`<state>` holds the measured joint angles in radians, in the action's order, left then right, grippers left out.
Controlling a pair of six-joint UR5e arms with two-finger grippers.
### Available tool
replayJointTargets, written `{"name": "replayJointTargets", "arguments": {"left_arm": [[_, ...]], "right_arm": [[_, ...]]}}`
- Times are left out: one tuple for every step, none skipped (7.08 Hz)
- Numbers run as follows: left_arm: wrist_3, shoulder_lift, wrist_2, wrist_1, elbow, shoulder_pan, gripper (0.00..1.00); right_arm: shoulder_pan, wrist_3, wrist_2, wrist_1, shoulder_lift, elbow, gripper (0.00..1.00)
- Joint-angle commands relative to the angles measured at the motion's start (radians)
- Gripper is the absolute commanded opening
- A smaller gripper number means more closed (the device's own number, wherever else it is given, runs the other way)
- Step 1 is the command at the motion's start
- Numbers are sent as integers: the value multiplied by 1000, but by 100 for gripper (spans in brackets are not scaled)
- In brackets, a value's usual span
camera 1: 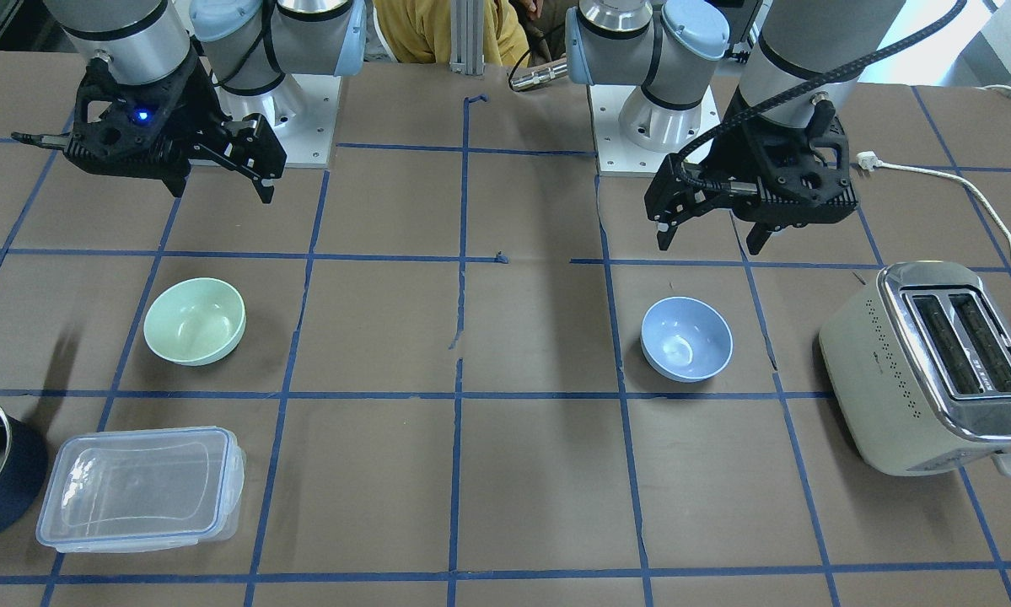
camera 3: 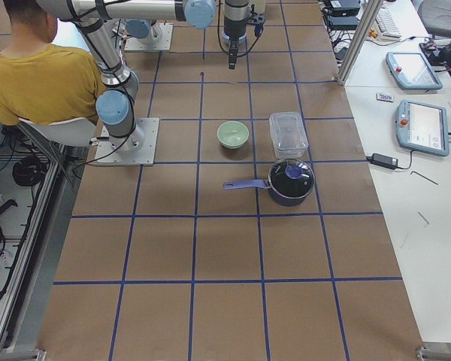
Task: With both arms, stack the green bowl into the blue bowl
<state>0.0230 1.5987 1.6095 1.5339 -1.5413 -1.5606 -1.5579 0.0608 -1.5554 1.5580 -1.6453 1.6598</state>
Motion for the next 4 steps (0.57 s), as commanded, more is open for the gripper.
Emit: {"name": "replayJointTargets", "arguments": {"left_arm": [[0, 6, 26, -4, 0, -3, 100], [0, 6, 23, -5, 0, -3, 100], [2, 7, 0, -3, -2, 4, 100], [85, 12, -12, -6, -22, 28, 100]], "right_arm": [[-1, -1, 0, 4, 1, 0, 100], [-1, -3, 0, -1, 1, 2, 100], [-1, -3, -18, -1, 4, 5, 100], [4, -3, -25, 19, 8, 6, 100]]}}
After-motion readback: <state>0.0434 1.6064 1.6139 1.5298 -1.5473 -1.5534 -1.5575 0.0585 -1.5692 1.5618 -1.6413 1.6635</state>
